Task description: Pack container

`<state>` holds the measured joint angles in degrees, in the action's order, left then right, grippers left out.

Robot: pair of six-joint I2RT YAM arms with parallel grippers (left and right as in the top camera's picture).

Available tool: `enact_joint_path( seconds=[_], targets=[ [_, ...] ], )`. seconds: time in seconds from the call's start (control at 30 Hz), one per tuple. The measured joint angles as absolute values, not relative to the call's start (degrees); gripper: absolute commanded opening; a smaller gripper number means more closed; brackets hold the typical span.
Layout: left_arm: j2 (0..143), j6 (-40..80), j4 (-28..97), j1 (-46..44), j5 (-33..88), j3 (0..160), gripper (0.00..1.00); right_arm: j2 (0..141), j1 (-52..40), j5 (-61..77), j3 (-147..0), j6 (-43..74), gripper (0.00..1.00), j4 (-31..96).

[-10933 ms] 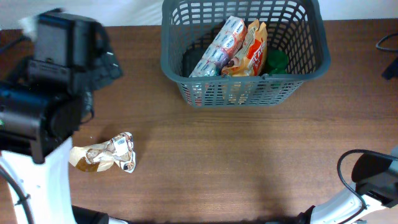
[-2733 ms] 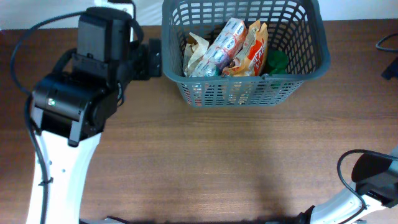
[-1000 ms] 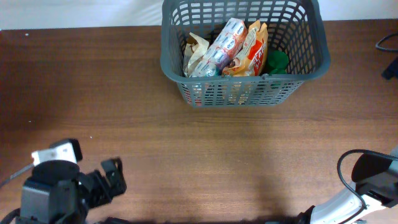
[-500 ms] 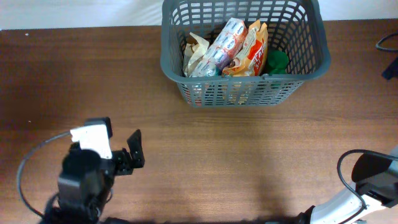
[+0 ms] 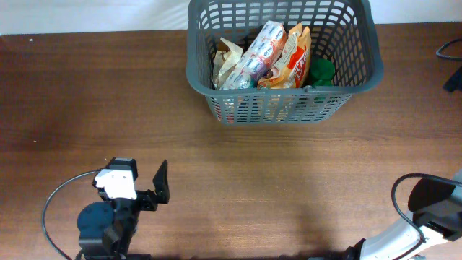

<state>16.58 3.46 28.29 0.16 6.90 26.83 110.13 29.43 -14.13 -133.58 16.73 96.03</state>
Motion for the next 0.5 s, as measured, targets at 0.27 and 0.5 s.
enact_joint_path(
  seconds=[0.27,0.5],
  targets=[
    [9.98,-4.16,23.75,3.36,10.39,21.93,0.99,110.13,29.43,-14.13,-133.58,16.73,0.99,96.03],
    [3.55,-6.24,23.75,3.36,11.11,15.94,0.99,110.13,29.43,-14.13,-133.58,16.75,0.99,96.03]
  ],
)
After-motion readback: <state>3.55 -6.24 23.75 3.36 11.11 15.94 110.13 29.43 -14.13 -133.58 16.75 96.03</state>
